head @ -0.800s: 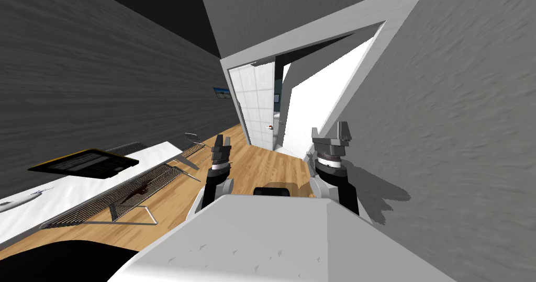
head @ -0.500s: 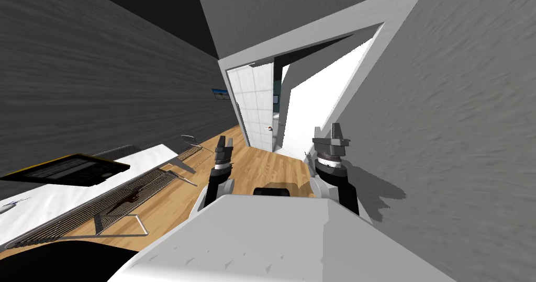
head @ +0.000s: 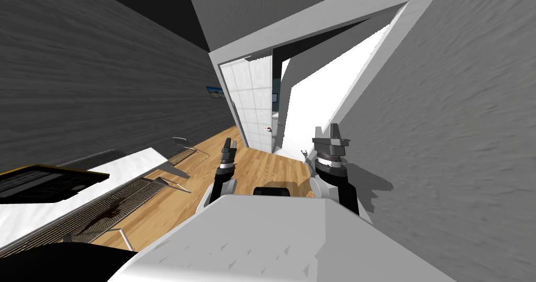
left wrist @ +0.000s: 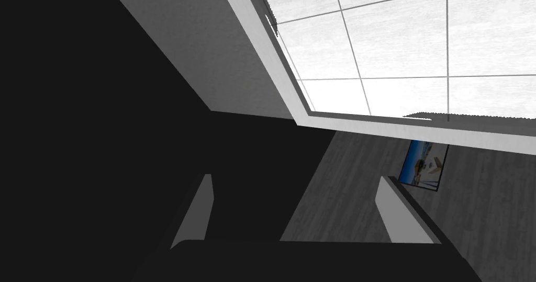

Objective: Push the door open

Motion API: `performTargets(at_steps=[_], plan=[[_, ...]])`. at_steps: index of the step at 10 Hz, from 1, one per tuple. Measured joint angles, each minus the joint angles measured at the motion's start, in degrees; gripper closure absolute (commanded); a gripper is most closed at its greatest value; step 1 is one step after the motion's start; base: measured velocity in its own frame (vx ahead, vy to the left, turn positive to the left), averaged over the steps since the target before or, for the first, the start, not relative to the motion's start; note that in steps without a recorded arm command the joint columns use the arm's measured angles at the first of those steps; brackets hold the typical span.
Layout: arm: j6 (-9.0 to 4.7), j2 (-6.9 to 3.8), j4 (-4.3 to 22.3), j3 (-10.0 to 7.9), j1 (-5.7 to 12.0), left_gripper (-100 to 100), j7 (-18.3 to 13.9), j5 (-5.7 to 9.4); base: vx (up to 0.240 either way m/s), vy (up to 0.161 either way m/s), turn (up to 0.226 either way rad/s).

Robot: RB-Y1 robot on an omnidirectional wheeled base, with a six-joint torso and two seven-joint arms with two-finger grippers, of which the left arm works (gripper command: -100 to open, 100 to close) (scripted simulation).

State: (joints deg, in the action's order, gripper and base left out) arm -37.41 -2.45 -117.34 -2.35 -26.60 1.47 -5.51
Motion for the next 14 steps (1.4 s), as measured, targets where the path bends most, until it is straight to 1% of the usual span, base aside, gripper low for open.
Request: performTargets(at_steps=[1,2,3,4,5,8,10,11,12,13,14], plan=[[0.05,-0.05,1.0,0.25,0.43,-100,0.0,-0.05,0.099,0.006,-0.039],[0.01,-0.42,2.1,0.16,0.77,-100,-0.1,0.13,0.099,-0.005,-0.041],[-0.20,-0.75,3.3,0.11,1.14,-100,-0.4,0.29,0.097,0.001,-0.037],[-0.52,-0.69,4.9,0.41,1.63,-100,-0.3,0.22,0.135,0.021,-0.069],[-0.84,-0.98,6.6,0.65,1.87,-100,-0.4,0.31,0.148,0.015,-0.063],[-0.61,-1.41,10.5,1.23,3.34,-100,-0.6,0.45,0.107,0.010,-0.045],[-0.64,-1.75,12.6,1.57,3.79,-100,-0.9,0.59,0.097,-0.005,-0.041],[-0.91,-1.60,14.5,1.84,4.53,-100,-0.8,0.54,0.083,0.013,-0.052],[-1.15,-1.80,16.0,1.91,4.97,-100,-0.9,0.67,0.089,0.017,-0.044],[-1.28,-1.98,16.8,2.13,4.82,-100,-1.1,0.75,0.108,0.024,-0.046],[-1.49,-2.04,18.4,2.28,5.38,-100,-1.2,0.80,0.096,0.021,-0.056]])
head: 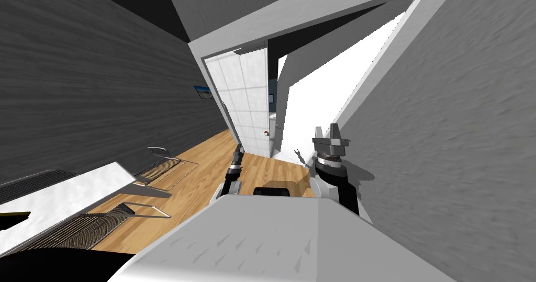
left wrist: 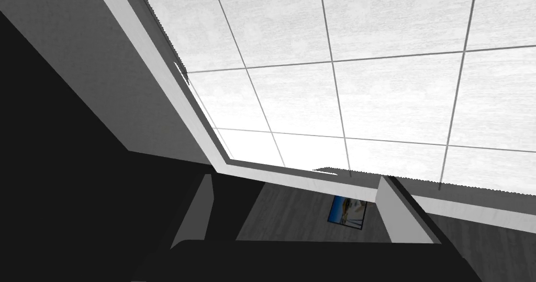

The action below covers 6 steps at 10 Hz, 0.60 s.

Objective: Push the door open

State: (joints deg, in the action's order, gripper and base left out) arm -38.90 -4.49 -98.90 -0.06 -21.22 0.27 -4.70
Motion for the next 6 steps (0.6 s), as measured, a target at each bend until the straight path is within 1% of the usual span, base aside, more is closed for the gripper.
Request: performTargets(at_steps=[1,3,4,5,6], plan=[[-0.18,0.08,1.6,0.24,0.55,-100,0.0,0.00,0.096,0.007,-0.055],[0.39,-0.37,3.4,0.46,1.22,-100,-0.4,0.23,0.090,0.012,-0.027],[0.29,-0.24,4.4,0.56,1.64,-100,-0.4,0.22,0.045,0.000,-0.025],[-0.13,-0.01,5.9,0.76,2.11,-100,-0.2,0.18,0.063,0.008,-0.056],[-0.44,0.10,7.1,1.06,2.16,-100,-0.2,0.16,0.097,0.016,-0.049]])
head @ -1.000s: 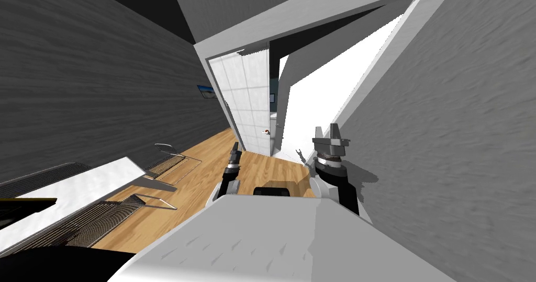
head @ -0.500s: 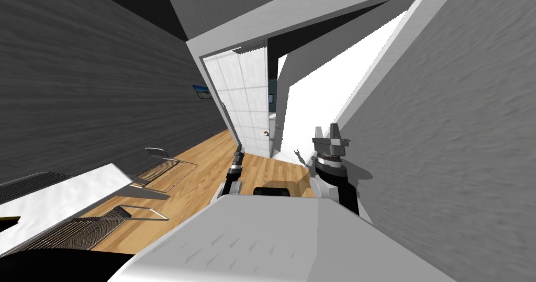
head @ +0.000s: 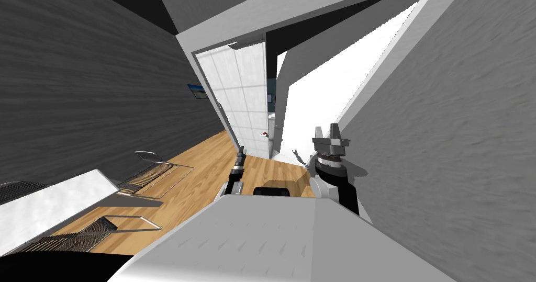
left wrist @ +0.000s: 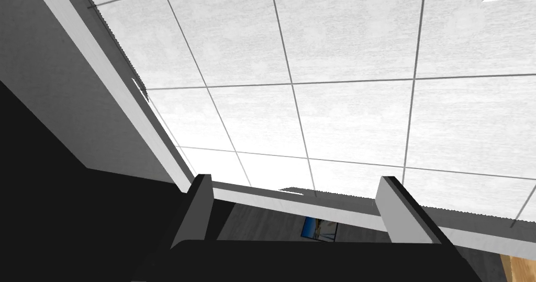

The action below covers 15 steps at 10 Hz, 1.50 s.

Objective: Push the door open

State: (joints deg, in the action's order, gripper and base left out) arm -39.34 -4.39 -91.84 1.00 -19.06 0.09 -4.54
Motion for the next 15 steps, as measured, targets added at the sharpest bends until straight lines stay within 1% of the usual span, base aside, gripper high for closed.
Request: performTargets(at_steps=[3,5,6,7,9,10,11,13,14,15], plan=[[0.15,-0.16,3.8,0.45,1.30,-100,-0.4,0.23,0.105,0.012,-0.048],[-0.52,-0.08,7.1,0.77,2.23,-100,-0.6,0.36,0.093,0.024,-0.048],[-0.69,0.09,8.3,1.05,2.41,-100,-0.6,0.37,0.098,0.015,-0.046],[-0.94,0.13,10.1,1.15,3.11,-100,-0.6,0.45,0.096,0.017,-0.044],[-0.84,0.12,12.5,1.44,3.99,-100,-0.9,0.60,0.088,0.024,-0.050],[-1.04,0.16,13.9,1.63,4.19,-100,-1.0,0.67,0.099,0.012,-0.042],[-1.04,0.33,15.0,1.83,4.53,-100,-1.1,0.69,0.107,0.006,-0.051],[-1.39,0.73,18.0,2.16,5.54,-100,-1.1,0.76,0.113,0.027,-0.051],[-1.63,0.87,20.0,2.36,6.16,-100,-1.2,0.87,0.152,0.038,-0.061],[-1.56,1.02,21.3,2.58,6.57,-100,-1.3,0.93,0.124,0.023,-0.043]])
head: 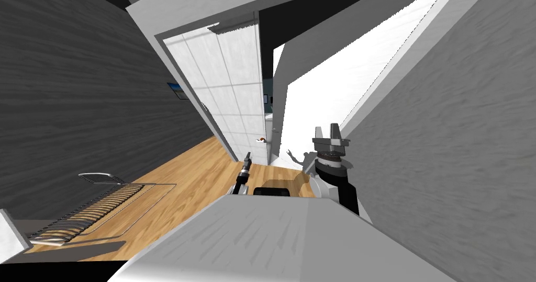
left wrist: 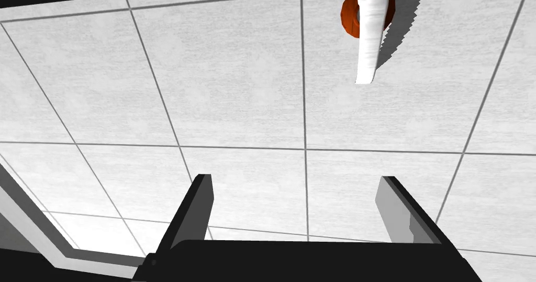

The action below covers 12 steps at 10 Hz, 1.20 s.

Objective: Push the door open

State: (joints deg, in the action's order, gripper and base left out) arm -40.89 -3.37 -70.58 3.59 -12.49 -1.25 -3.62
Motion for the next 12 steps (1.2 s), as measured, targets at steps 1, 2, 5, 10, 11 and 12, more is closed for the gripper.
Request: performTargets(at_steps=[1,2,5,10,11,12], plan=[[0.04,0.30,1.1,0.22,0.32,-100,0.0,0.01,0.101,0.014,-0.033],[0.13,0.45,1.9,0.44,0.41,-100,0.0,0.03,0.090,0.020,-0.036],[-0.81,1.42,7.1,1.00,1.82,-100,-0.1,0.18,0.144,0.042,-0.064],[-0.76,2.16,11.8,1.70,3.23,-100,-0.7,0.45,0.110,0.025,-0.029],[-0.88,2.48,12.7,1.84,3.46,-100,-0.8,0.46,0.120,0.037,-0.039],[-1.07,2.81,14.0,1.96,3.84,-100,-0.8,0.51,0.053,0.017,-0.008]])
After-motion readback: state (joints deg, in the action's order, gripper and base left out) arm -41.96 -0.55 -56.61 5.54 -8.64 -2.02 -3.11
